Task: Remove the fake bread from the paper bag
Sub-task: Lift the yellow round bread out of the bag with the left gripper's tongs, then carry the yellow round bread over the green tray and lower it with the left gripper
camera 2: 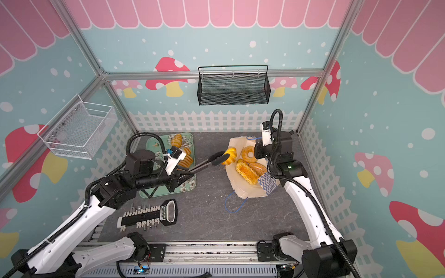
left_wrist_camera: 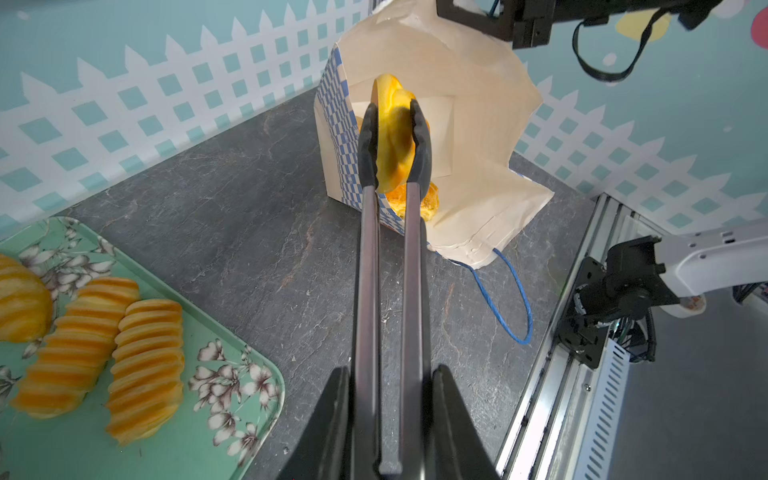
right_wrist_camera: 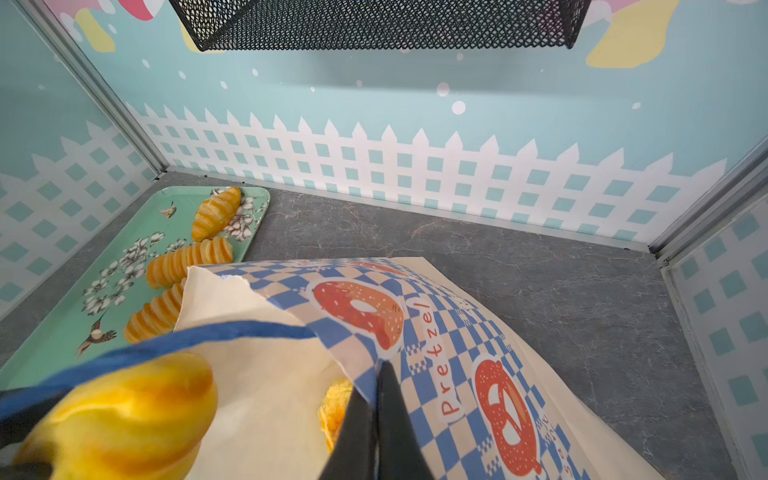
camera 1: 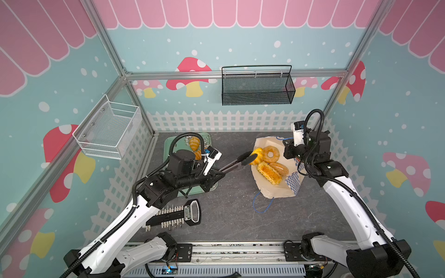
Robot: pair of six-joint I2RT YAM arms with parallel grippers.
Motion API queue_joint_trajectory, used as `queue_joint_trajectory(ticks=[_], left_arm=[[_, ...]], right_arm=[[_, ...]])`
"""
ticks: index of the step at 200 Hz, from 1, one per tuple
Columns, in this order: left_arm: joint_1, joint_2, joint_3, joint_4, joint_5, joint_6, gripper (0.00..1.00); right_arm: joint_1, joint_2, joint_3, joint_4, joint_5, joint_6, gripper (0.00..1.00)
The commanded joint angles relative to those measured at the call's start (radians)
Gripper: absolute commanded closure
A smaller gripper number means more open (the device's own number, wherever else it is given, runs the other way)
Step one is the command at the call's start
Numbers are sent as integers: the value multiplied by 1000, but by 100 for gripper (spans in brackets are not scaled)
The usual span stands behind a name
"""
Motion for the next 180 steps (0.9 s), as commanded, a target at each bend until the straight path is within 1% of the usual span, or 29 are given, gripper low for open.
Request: queue_joint_trajectory(ticks=[1,38,42,47,95,118,132,154,180], left_arm=[[64,-47,-11,37,122,-55,100],[191,-83,-35,60,242,-112,100],[193,-86,-39,67,256,-120,100],[228,-90,-44,78,273,-132,100],[418,-108,-120,186,415,-251,100],[539,-95,-178,258,492,-325,100],[605,-83,-208,276,505,-349,100],[695,-59,-254,292,496,-361,100],[755,-20,-307,304,423,-365,100]], right_arm=[[5,38,30,32,-9,36,100],[11,87,56,57,-28,45,100],[12,93,60,59,-28,45,100],[13,97,63,62,-29,44,100],[18,119,83,66,-29,34,100],[17,121,81,69,-32,30,100],[17,122,80,68,-34,27,100],[17,117,77,69,-41,23,100],[17,108,74,68,-38,13,100]])
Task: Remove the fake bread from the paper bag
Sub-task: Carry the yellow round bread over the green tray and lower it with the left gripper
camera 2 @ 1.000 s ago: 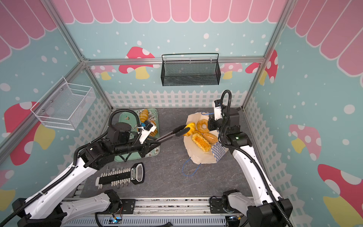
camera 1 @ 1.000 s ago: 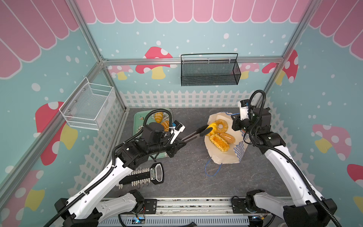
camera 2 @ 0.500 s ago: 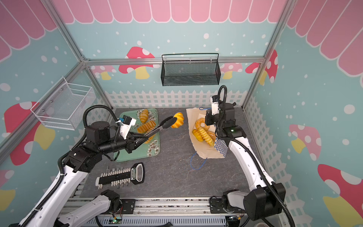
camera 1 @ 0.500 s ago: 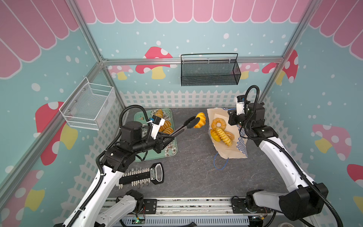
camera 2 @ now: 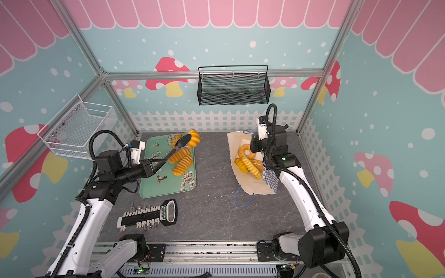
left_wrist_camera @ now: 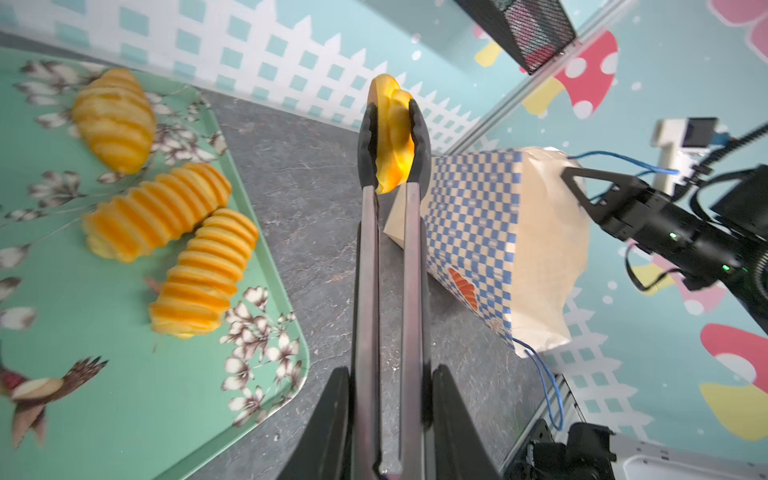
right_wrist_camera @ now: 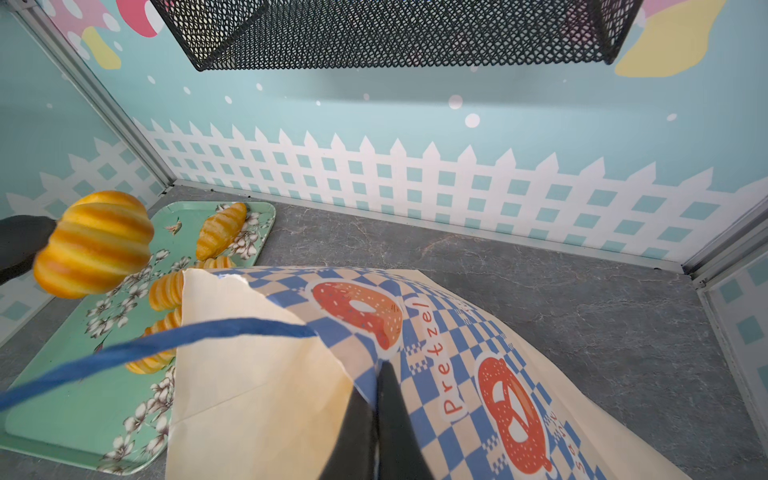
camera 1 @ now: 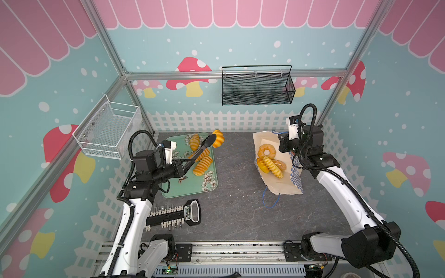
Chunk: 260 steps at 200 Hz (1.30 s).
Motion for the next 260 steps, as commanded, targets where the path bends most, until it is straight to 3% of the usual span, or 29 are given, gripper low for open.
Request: queue_joint_trajectory(ticks=[1,37,101,147,213,260], left_arm=[[46,26,-39,78,-17,-39,100],[108,68,-133,176,-22,-99,100],[110,69,-201,199,-41,-116,100],[107,190,-203,414,-37,-233,100],[-20,413,-97,611,-197,-289,100],[-48,572,-7,762,-227,-388,100]], right_arm=[[6,-2,15,0,-19,-6,100],[6,-19,4,-8,-23,-21,100],[5,-38,-21,-5,-29,-37,100],[6,-51,-20,-2,-34,-37,100],[6,-60,-47,3,-49,-24,100],[6,-65,-54,-7,-50,-24,100]])
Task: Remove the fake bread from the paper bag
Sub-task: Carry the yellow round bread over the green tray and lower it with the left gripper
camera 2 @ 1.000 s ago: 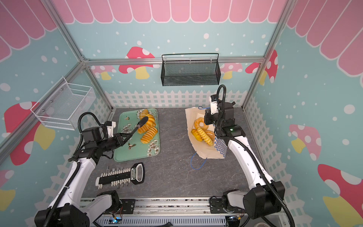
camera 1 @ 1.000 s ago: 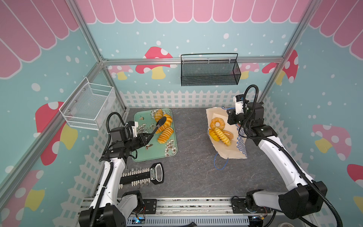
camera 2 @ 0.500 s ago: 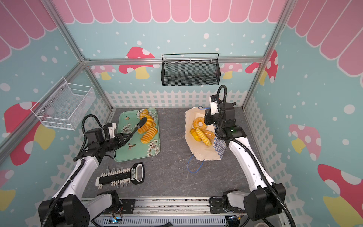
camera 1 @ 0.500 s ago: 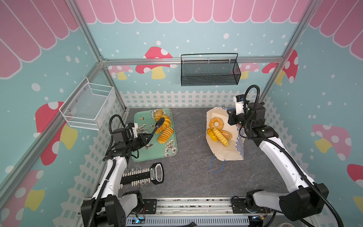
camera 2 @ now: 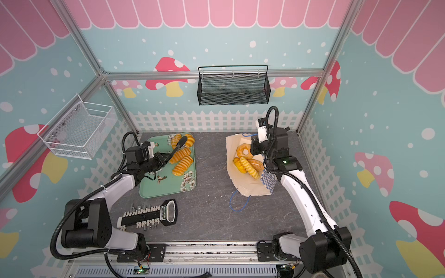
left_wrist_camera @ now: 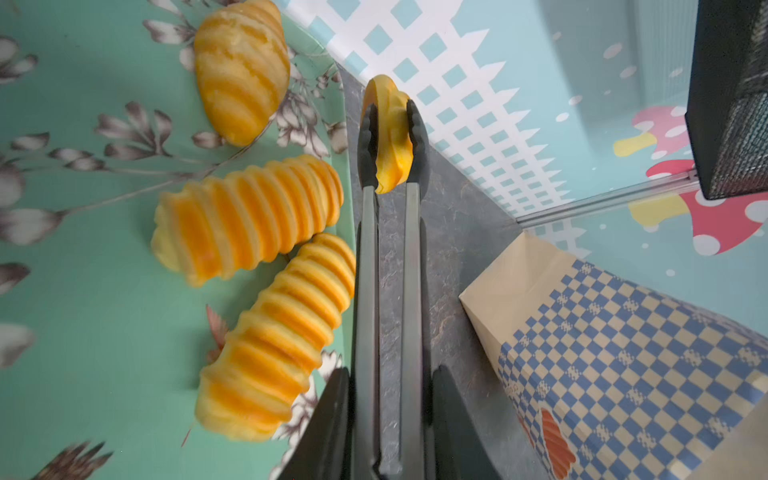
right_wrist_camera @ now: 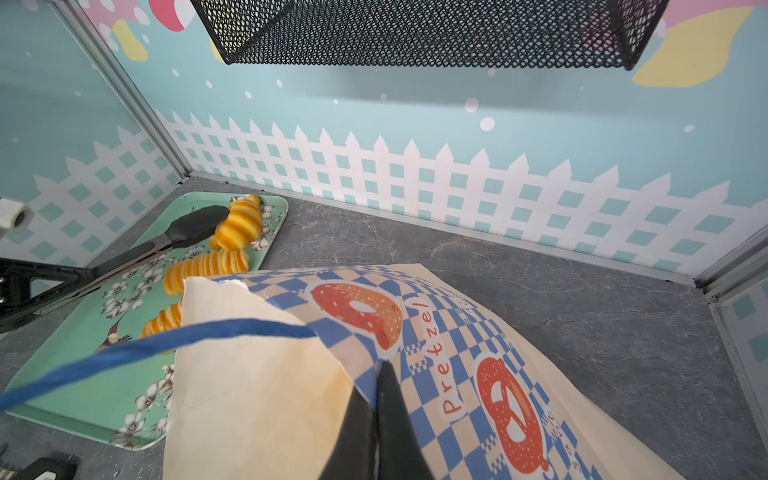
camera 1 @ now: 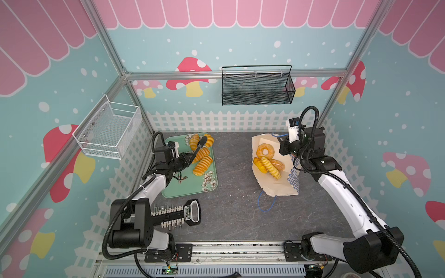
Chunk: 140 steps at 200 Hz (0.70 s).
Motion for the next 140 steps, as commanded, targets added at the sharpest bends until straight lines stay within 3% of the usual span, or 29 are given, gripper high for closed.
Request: queue_joint_trajectory(ticks=[1,60,102,140], left_arm=[[-3,51,71,162,-44,-67,100],[4,239,116,255,-51,-93,100],[10,275,104,262,-67,-97,100],[12,257,101,155,-121,-51,100]], right_arm=[[6,-23,-14,-14,-14,5,100],[6,-29,-34,-19,-1,-6,100],[6,-38,-46,-15,0,-2,100],[6,-40,-51,-15,-11,5,100]])
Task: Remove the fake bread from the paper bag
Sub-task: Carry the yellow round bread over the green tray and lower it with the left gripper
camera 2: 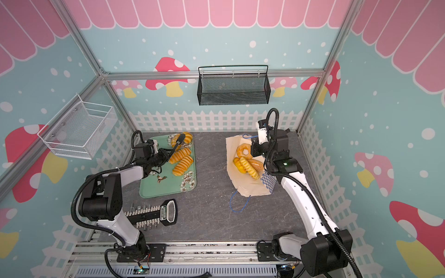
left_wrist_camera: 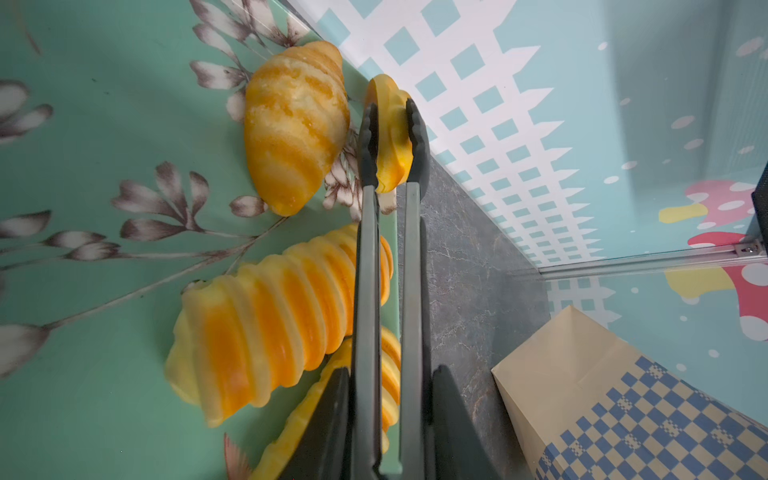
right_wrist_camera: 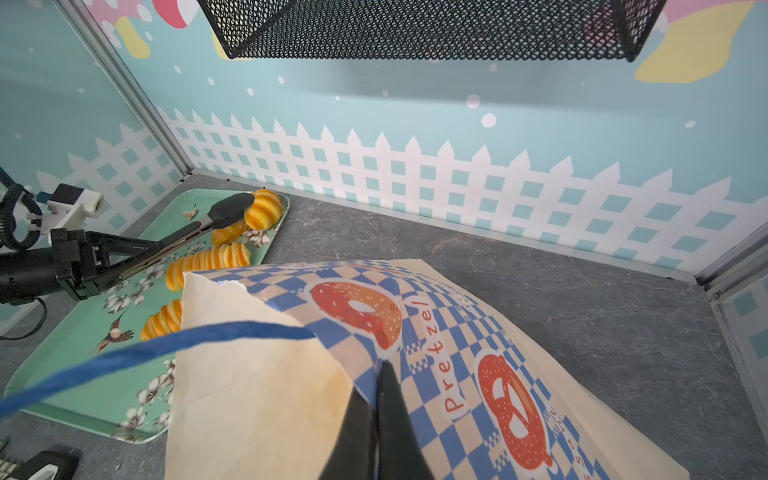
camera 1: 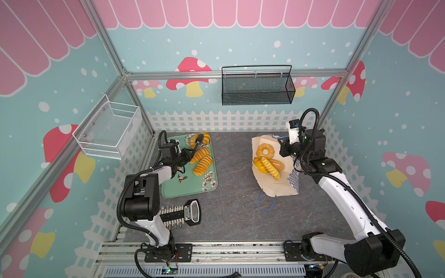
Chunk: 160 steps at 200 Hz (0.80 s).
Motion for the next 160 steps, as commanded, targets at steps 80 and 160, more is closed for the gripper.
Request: queue_joint_trajectory(ticks=[80,160], left_arm=[[7,-90,56,-289,-104,147,75],[19,-114,86,-362,-145,195,63]], right_arm=[[5,-33,-20,-21,-10,9,100],[6,-51,-24,-30,-11,12,100]])
